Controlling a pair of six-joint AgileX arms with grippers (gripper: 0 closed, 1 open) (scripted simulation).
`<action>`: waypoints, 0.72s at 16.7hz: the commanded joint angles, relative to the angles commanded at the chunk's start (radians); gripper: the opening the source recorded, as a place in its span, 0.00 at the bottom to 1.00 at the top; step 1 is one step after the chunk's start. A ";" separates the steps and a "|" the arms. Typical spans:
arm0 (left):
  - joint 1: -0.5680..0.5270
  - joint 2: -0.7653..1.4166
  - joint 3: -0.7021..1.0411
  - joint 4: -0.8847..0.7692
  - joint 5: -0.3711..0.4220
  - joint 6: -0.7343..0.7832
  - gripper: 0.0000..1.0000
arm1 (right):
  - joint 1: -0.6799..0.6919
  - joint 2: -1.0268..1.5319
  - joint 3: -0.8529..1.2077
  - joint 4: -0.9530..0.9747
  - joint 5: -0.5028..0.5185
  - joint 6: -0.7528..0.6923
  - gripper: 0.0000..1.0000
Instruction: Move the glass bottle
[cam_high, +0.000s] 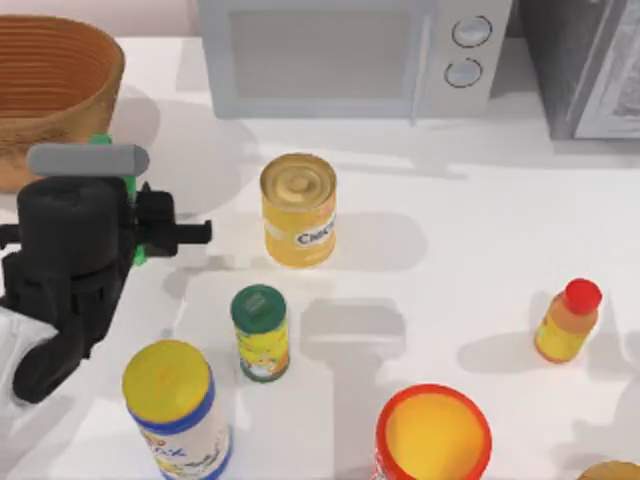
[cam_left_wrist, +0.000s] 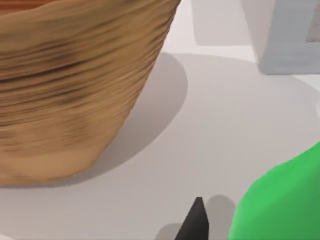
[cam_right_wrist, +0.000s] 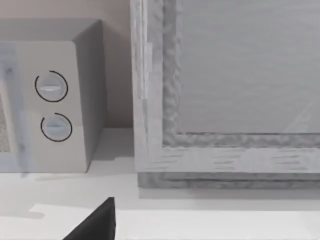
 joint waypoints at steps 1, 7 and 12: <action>0.014 0.020 0.001 0.011 0.003 0.012 0.00 | 0.000 0.000 0.000 0.000 0.000 0.000 1.00; 0.040 0.202 0.054 0.166 0.050 0.030 0.00 | 0.000 0.000 0.000 0.000 0.000 0.000 1.00; 0.028 0.313 0.107 0.240 0.059 0.006 0.00 | 0.000 0.000 0.000 0.000 0.000 0.000 1.00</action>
